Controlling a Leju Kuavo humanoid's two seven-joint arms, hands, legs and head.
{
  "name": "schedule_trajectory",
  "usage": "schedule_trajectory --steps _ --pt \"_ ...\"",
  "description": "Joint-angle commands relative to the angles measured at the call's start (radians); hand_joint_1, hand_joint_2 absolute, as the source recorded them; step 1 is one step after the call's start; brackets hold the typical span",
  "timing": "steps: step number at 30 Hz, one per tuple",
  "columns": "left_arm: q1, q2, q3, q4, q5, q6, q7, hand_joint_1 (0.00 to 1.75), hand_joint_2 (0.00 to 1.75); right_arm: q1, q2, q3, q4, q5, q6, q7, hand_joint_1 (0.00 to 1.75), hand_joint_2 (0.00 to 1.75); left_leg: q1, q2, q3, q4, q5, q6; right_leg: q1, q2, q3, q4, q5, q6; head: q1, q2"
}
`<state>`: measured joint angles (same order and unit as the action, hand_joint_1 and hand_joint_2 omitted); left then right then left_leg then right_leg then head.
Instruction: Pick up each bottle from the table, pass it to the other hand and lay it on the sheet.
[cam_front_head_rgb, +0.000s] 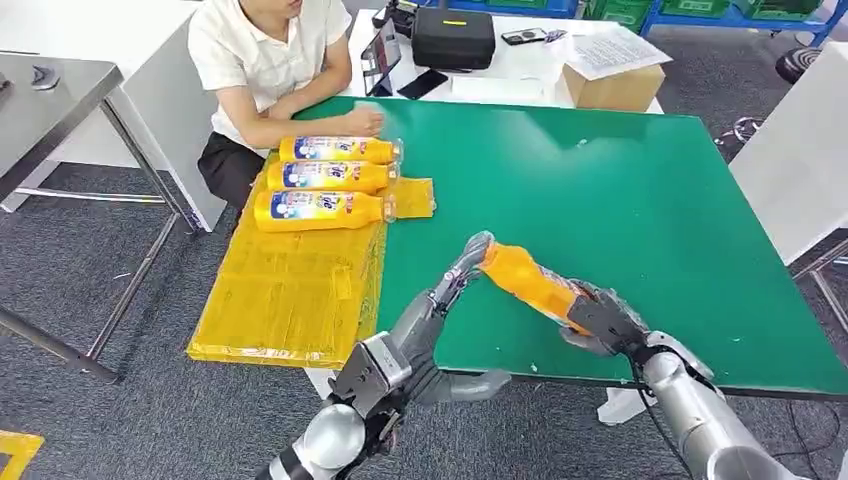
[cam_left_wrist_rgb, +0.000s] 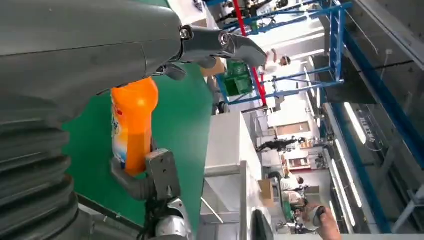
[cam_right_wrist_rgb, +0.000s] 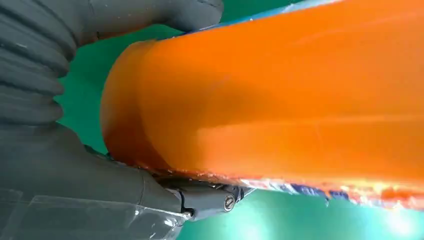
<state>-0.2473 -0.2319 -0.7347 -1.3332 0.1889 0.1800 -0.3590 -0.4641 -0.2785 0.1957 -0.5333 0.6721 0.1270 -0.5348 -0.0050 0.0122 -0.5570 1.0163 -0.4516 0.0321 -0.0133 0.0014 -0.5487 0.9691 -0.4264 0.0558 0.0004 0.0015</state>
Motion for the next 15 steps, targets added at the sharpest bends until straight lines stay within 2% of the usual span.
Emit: schedule_trajectory --steps 1,3,4,5,6,7,8,11,12,14,15 --pt "-0.045 -0.011 -0.015 0.122 0.071 -0.012 0.008 0.00 1.75 0.255 -0.053 0.000 -0.014 -0.032 -0.030 -0.020 1.75 1.75 0.002 -0.016 -0.008 0.000 0.004 -0.001 0.002 -0.014 -0.001 -0.002 0.000 -0.001 0.000 0.000" --pt "-0.022 -0.024 0.019 0.107 0.059 0.056 -0.039 0.00 1.75 0.266 -0.024 -0.031 -0.061 -0.064 -0.076 -0.045 1.75 1.75 0.001 -0.012 -0.001 0.002 0.000 0.001 0.001 -0.010 0.005 0.000 -0.004 0.000 0.000 0.000" --pt "0.007 -0.044 0.057 0.084 0.057 0.128 -0.092 0.00 1.75 0.277 0.005 -0.063 -0.092 -0.098 -0.092 -0.052 1.75 1.75 0.002 -0.016 -0.005 0.001 0.001 0.001 0.002 -0.013 0.003 -0.001 -0.003 0.000 0.000 0.000" --pt "0.026 -0.052 0.091 0.059 0.035 0.258 -0.176 0.00 1.75 0.302 0.043 -0.094 -0.157 -0.125 -0.125 -0.044 1.75 1.75 0.001 -0.012 -0.001 0.000 -0.001 0.001 0.001 -0.009 0.006 -0.002 -0.004 0.001 0.000 0.000" --pt "0.042 -0.058 0.116 0.039 0.039 0.359 -0.243 0.00 1.75 0.315 0.074 -0.108 -0.210 -0.130 -0.156 -0.031 1.75 1.75 0.001 -0.016 -0.006 -0.001 0.002 0.001 0.001 -0.012 0.002 -0.003 -0.003 0.001 0.000 0.000" --pt "0.067 -0.043 0.138 0.015 0.065 0.437 -0.280 0.00 1.75 0.341 0.116 -0.132 -0.288 -0.163 -0.166 -0.021 1.75 1.75 0.002 -0.014 -0.004 -0.001 0.000 0.001 0.002 -0.009 0.004 -0.002 -0.004 0.002 0.000 0.000" --pt "0.093 -0.030 0.159 0.001 0.100 0.459 -0.288 0.00 1.75 0.363 0.137 -0.138 -0.346 -0.179 -0.176 -0.012 1.75 1.75 0.002 -0.010 0.000 -0.001 -0.003 0.001 0.002 -0.005 0.008 -0.002 -0.005 0.002 0.001 0.000" --pt "0.198 0.028 0.190 -0.029 0.116 0.495 -0.337 0.00 1.75 0.463 0.195 -0.151 -0.553 -0.237 -0.210 -0.001 1.75 1.75 0.002 -0.009 0.000 -0.003 -0.004 0.000 0.001 -0.004 0.019 -0.003 -0.006 0.002 0.000 0.000" --pt "0.217 0.044 0.182 -0.027 0.119 0.475 -0.312 0.00 1.75 0.489 0.203 -0.146 -0.604 -0.242 -0.225 0.003 1.75 1.75 0.002 -0.008 0.003 -0.003 -0.005 0.000 0.001 -0.003 0.021 -0.003 -0.006 0.002 -0.001 0.000" --pt "0.242 0.069 0.155 -0.002 0.160 0.385 -0.184 0.00 1.75 0.521 0.223 -0.137 -0.687 -0.272 -0.242 -0.003 1.75 1.75 0.002 -0.009 0.000 -0.003 -0.005 0.000 0.001 -0.004 0.018 -0.002 -0.007 0.002 -0.001 0.000" --pt "0.246 0.068 0.151 0.005 0.159 0.382 -0.185 0.00 1.75 0.525 0.226 -0.128 -0.705 -0.272 -0.247 0.001 1.75 1.75 0.002 -0.009 -0.002 -0.002 -0.005 -0.001 0.002 -0.004 0.015 -0.001 -0.008 0.001 0.000 0.000"
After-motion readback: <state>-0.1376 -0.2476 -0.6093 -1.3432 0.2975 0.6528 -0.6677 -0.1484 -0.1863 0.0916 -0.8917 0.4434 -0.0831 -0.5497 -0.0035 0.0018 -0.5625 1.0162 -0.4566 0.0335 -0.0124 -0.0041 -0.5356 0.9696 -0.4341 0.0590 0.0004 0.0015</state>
